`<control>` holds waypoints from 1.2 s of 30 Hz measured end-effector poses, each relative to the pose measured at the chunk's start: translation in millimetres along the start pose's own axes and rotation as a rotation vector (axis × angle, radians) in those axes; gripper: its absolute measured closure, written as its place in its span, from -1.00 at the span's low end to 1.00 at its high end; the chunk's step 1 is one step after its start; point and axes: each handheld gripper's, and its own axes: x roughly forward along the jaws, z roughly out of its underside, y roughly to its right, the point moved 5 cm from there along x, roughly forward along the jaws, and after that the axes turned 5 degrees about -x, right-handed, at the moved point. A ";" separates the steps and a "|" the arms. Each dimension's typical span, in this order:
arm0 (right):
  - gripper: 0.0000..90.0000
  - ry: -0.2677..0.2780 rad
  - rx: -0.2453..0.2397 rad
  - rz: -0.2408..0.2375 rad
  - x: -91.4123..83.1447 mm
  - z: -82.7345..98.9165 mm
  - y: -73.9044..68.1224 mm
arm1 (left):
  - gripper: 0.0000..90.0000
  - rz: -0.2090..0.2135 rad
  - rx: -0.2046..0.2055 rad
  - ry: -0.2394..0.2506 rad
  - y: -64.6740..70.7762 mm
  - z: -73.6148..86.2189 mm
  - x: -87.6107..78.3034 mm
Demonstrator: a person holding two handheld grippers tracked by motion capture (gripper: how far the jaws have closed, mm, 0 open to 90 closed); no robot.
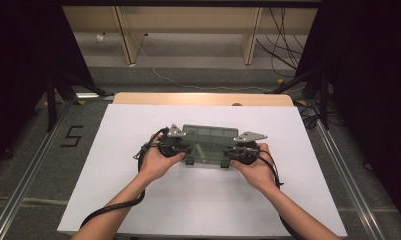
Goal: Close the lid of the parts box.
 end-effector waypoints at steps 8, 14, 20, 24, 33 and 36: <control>0.04 0.062 0.015 -0.012 -16.0 -1.7 2.9 | -0.17 -0.004 -0.007 0.109 1.5 -1.2 -26.5; -0.24 0.127 0.007 -0.018 -29.0 -0.5 5.0 | -0.66 -0.020 -0.020 0.162 -1.3 3.0 -45.0; -0.42 0.146 0.005 -0.026 -40.0 5.3 6.0 | -0.96 -0.058 -0.024 0.217 -3.5 10.3 -58.7; -0.49 0.172 0.007 -0.026 -49.0 7.3 5.9 | -1.00 -0.077 -0.019 0.229 -5.8 14.7 -66.9; -0.52 0.198 0.016 -0.011 -66.9 16.3 6.2 | -1.00 -0.095 -0.026 0.252 -7.6 25.9 -78.7; -0.52 0.200 0.021 -0.012 -74.3 19.7 7.4 | -1.00 -0.097 -0.017 0.260 -8.7 27.3 -83.1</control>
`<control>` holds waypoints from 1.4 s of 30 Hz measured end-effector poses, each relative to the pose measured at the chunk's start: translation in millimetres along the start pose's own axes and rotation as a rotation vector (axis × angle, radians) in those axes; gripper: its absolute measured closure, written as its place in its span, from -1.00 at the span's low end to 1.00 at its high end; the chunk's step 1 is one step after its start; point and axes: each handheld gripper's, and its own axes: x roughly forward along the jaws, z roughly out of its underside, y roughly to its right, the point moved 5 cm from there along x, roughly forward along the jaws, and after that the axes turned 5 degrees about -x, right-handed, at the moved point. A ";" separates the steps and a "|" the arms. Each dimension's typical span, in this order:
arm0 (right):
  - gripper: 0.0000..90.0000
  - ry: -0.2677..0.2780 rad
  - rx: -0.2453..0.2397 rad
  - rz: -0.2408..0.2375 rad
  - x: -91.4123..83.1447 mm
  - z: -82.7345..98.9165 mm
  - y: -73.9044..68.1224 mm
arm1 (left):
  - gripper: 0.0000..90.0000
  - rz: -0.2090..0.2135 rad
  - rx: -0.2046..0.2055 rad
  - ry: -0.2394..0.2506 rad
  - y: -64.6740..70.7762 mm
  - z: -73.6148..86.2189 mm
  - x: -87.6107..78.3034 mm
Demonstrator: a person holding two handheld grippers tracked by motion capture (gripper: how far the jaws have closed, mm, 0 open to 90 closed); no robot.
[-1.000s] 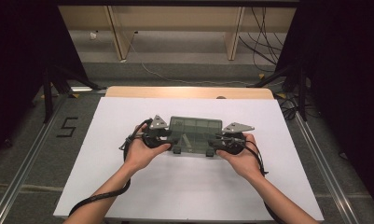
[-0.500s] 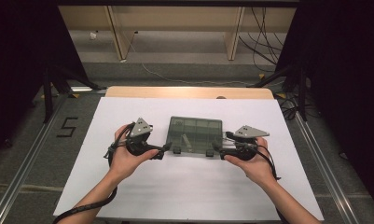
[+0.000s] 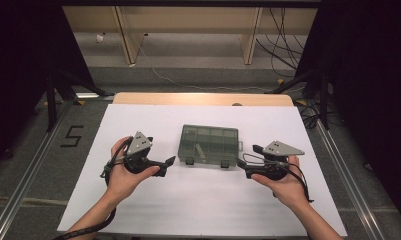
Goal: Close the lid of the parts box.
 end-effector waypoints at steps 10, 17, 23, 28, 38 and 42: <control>-0.52 0.013 0.004 0.034 -19.5 10.8 8.2 | -1.00 -0.014 -0.003 -0.001 -4.6 8.5 -10.4; -0.52 0.029 0.010 0.042 -32.2 15.2 10.1 | -1.00 -0.016 -0.013 0.004 -6.3 14.2 -19.7; -0.53 0.003 0.014 0.042 -39.6 23.3 8.3 | -0.98 -0.021 -0.022 -0.001 -8.5 22.1 -28.5; -0.53 0.014 0.011 0.053 -42.9 27.5 9.7 | -0.97 -0.020 -0.026 0.004 -12.8 27.6 -35.9; -0.53 -0.015 0.020 0.053 -50.3 38.9 8.0 | -0.96 -0.031 -0.033 -0.005 -14.3 39.5 -41.9; -0.53 -0.026 0.023 0.056 -53.0 42.1 8.2 | -0.95 -0.038 -0.042 0.001 -15.4 40.9 -43.9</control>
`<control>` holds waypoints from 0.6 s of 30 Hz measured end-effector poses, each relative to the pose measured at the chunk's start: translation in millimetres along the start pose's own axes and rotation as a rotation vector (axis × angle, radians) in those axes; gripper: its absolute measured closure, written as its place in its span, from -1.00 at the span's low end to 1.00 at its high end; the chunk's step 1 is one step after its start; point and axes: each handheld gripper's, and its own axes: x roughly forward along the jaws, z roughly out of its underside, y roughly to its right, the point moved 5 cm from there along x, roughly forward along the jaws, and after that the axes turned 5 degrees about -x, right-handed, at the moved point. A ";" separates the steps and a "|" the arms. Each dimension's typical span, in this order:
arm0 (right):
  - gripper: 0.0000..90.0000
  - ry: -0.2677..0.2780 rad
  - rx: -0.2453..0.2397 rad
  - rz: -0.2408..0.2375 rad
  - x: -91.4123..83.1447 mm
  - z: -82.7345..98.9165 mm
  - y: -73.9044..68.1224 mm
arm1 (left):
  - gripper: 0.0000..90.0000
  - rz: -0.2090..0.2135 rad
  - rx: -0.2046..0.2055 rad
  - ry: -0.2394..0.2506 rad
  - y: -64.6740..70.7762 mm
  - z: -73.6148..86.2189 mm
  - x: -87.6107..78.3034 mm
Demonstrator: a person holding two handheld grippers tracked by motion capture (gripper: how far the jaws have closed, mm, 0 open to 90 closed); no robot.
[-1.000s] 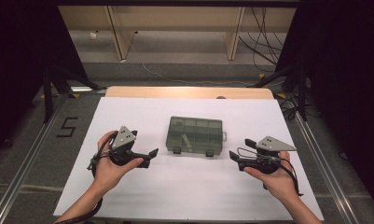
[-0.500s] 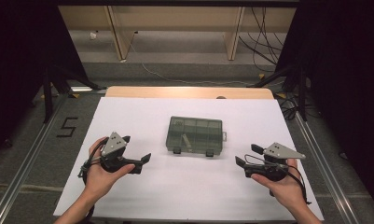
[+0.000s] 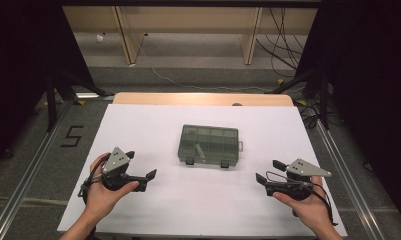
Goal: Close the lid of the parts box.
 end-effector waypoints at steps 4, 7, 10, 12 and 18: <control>-0.53 0.012 0.007 -0.005 0.7 1.5 -1.3 | -0.95 -0.002 0.007 0.004 -1.7 1.1 -2.5; -0.53 0.020 0.003 0.003 2.8 1.6 -1.7 | -0.95 0.000 0.002 0.004 -1.7 3.5 -3.2; -0.53 -0.007 -0.001 -0.009 1.3 3.0 -2.4 | -0.94 0.001 -0.001 0.011 -2.3 4.6 -3.0; -0.53 -0.003 -0.004 -0.009 2.2 3.6 -1.8 | -0.94 -0.001 -0.008 0.012 -2.4 5.7 -3.0; -0.54 0.002 -0.002 -0.007 3.6 5.0 -1.1 | -0.93 -0.009 0.013 0.016 -2.8 7.4 -2.5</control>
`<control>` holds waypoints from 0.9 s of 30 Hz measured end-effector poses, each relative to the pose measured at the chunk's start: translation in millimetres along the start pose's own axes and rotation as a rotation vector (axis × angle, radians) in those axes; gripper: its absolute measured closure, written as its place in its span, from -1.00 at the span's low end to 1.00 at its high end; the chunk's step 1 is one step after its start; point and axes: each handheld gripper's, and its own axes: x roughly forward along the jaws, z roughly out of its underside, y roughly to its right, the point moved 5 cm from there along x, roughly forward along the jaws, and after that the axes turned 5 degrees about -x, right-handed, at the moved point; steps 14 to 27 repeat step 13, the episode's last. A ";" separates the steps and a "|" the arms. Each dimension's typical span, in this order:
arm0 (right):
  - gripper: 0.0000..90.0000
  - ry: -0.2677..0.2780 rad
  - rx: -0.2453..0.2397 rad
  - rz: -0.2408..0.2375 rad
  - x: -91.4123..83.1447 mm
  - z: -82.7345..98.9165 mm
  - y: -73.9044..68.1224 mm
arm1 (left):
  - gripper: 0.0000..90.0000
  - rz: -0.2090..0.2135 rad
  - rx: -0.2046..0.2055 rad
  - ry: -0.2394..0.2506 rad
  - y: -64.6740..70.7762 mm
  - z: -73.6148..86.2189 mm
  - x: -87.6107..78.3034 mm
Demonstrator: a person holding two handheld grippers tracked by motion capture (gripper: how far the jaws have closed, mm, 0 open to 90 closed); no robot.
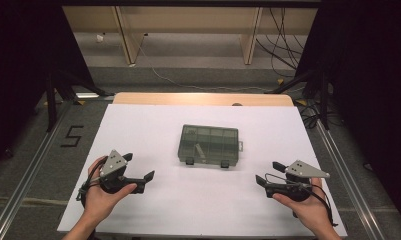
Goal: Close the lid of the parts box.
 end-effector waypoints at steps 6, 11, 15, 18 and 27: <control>-0.54 -0.008 -0.005 -0.005 0.5 0.6 -1.5 | -0.92 0.004 -0.013 -0.004 0.7 1.8 2.8; -0.54 -0.001 -0.005 0.002 3.0 1.0 -2.6 | -0.92 0.000 -0.007 -0.011 0.0 2.6 3.6; -0.54 0.003 -0.010 -0.004 3.2 1.2 -2.3 | -0.92 0.001 -0.010 -0.008 -0.2 2.9 4.3; -0.54 0.003 -0.010 -0.004 3.2 1.2 -2.3 | -0.92 0.001 -0.010 -0.008 -0.2 2.9 4.3; -0.54 0.003 -0.010 -0.004 3.2 1.2 -2.3 | -0.92 0.001 -0.010 -0.008 -0.2 2.9 4.3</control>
